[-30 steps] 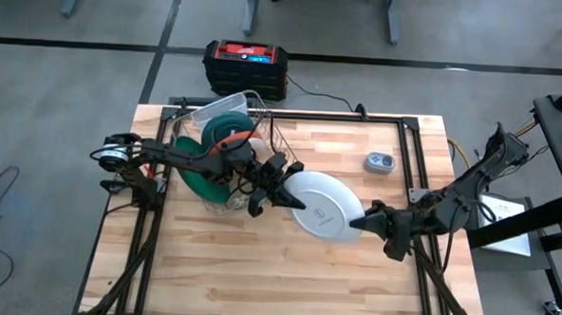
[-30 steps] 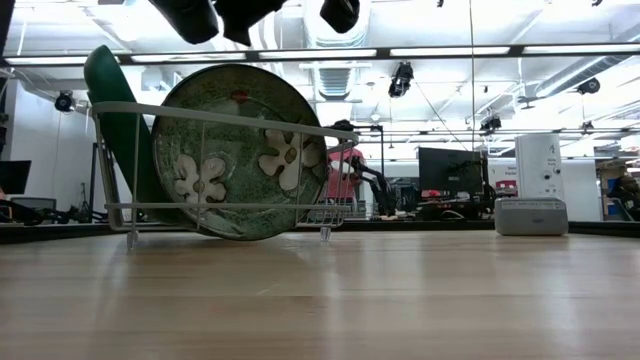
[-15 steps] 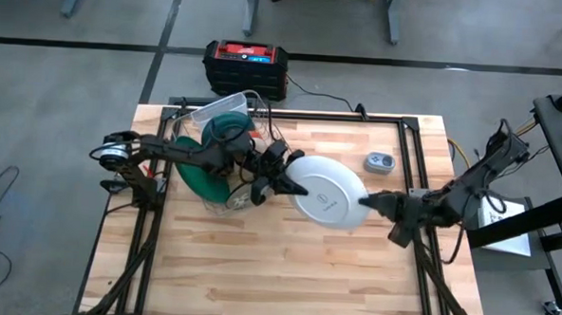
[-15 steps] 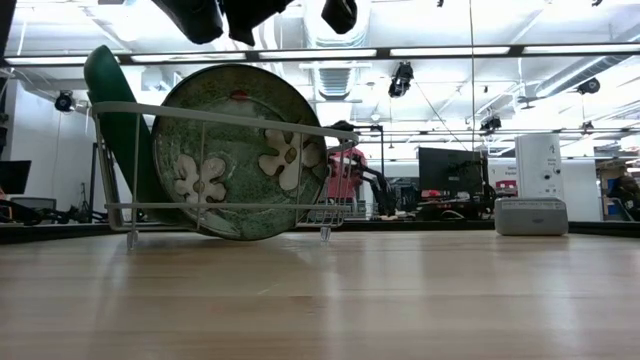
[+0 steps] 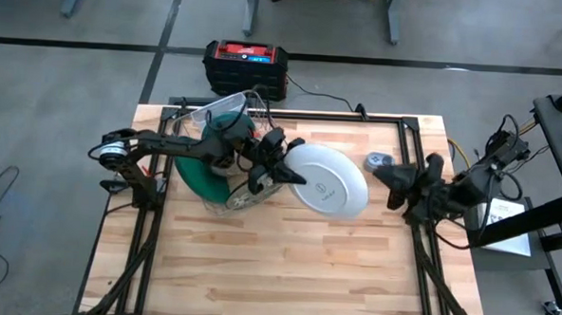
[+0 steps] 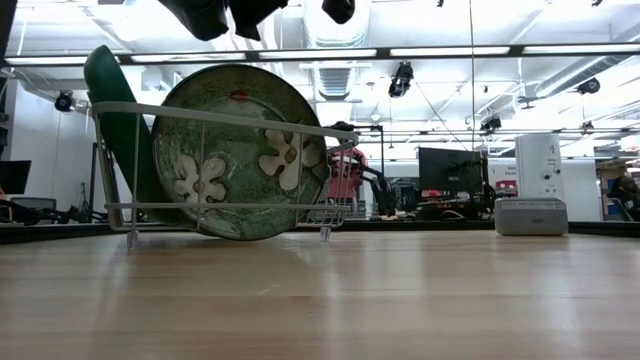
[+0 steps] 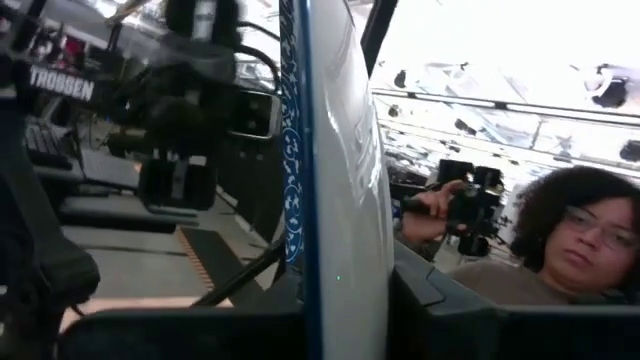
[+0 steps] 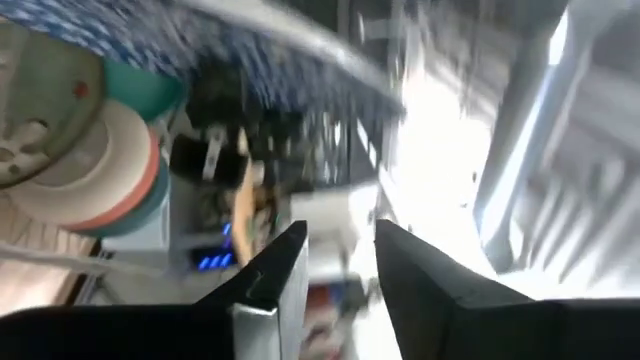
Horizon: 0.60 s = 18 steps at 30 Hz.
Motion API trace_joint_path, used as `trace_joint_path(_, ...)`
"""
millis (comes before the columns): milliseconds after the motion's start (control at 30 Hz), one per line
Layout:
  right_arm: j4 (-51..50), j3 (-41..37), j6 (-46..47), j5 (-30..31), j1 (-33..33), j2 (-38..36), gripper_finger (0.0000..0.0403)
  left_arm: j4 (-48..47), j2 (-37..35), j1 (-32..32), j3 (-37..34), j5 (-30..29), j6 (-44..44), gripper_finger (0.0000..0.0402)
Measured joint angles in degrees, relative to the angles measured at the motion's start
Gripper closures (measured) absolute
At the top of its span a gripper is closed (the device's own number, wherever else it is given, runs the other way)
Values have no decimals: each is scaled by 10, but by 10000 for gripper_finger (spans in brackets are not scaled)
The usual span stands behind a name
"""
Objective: Sort dishes
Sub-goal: Adjust the blue ceramic plate into the dish rack
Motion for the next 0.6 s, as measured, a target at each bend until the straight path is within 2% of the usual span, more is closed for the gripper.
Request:
trace_joint_path(133, 37, 0, 91, 73, 0, -1, 316, -7, 0, 21, 18, 33, 0, 372)
trace_joint_path(267, 64, 0, 209, 77, 0, -4, 332, -81, -1, 42, 41, 49, 45, 373)
trace_joint_path(467, 72, 0, 419, 77, 0, -5, 353, -314, -2, 51, 114, 13, 188, 374)
trace_joint_path(600, 63, 0, 497, 93, 6, -5, 359, -544, -5, 49, 197, -36, 310, 374)
